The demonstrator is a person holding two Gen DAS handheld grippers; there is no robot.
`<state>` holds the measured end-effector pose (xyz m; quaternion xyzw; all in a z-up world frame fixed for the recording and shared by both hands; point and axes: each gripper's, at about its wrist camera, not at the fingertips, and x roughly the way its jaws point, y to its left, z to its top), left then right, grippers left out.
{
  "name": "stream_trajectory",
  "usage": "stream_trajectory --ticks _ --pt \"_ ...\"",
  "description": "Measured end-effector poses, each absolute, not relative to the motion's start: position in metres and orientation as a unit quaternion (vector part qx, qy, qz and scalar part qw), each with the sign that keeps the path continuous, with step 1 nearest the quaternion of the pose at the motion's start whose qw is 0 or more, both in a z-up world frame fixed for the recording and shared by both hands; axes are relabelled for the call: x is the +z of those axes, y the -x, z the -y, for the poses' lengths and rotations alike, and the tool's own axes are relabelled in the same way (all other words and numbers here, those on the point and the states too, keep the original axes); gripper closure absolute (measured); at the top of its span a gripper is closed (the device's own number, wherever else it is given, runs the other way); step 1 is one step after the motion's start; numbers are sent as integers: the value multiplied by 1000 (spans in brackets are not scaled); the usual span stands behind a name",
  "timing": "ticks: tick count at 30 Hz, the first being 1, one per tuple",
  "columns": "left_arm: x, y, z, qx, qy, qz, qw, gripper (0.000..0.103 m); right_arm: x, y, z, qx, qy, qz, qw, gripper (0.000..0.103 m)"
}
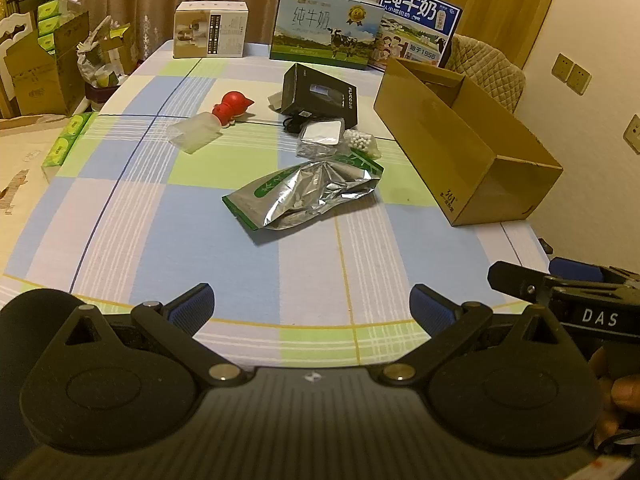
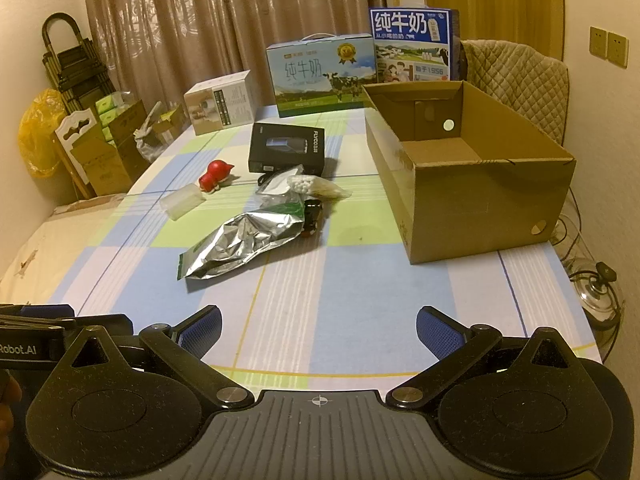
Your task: Organize objects
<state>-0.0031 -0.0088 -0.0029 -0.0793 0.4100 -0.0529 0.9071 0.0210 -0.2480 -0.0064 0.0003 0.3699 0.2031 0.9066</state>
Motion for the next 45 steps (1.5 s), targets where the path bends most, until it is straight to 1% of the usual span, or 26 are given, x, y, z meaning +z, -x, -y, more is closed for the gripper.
stream_trajectory --ticks 13,19,23,25,29,32,35,36,39,45 --pt "-3 -3 12 -68 65 -413 906 1 -9 -28 252 199 1 -374 906 2" --pt "-4 -22 10 -104 55 -427 896 1 -11 -43 257 200 7 -375 905 2" --pt "5 -47 13 -135 -10 -421 897 1 -9 -57 258 224 18 -367 903 2" --pt "11 -61 17 -156 -59 -408 898 1 -10 -66 254 237 35 -362 901 2" --pt "9 -88 20 -181 -123 -400 890 1 -20 -85 247 257 50 -363 894 2" --pt "-3 -111 22 -201 -155 -403 880 1 -31 -101 241 270 66 -369 887 4" --pt "-19 -132 26 -219 -188 -406 867 1 -42 -115 233 289 95 -375 876 14" --pt "-26 -141 29 -228 -199 -407 862 1 -46 -120 231 295 103 -378 871 15" --pt "-44 -161 35 -242 -222 -416 848 1 -56 -135 222 321 125 -385 856 17" --pt "-75 -194 46 -258 -254 -423 831 1 -73 -159 208 345 168 -387 839 18"
